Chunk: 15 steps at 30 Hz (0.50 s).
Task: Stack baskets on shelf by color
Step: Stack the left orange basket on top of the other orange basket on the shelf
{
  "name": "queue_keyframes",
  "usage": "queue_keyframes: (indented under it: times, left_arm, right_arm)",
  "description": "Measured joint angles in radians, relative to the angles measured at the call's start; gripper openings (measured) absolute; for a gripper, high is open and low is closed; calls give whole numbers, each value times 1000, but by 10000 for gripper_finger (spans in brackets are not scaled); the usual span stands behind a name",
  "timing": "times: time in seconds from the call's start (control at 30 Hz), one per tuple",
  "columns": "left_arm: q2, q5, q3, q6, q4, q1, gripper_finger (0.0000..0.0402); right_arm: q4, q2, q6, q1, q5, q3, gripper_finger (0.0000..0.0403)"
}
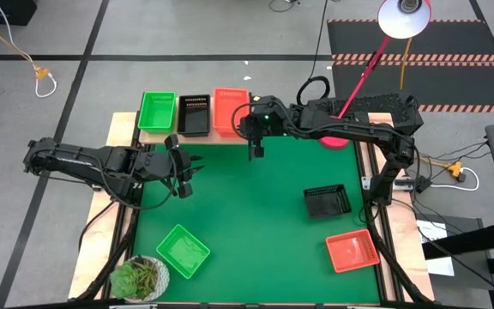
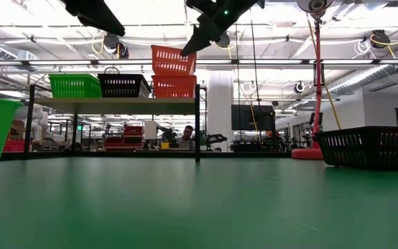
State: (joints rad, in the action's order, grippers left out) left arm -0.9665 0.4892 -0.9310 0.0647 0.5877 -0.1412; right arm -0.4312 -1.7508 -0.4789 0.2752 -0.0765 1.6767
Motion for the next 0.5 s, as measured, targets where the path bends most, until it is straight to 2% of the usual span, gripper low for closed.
queue_keyframes:
  times: [0.5]
  left_arm:
    - [0,0,0,0,-3,0,122]
  right_arm:
    - [0,0,6,7,-4,-6,22]
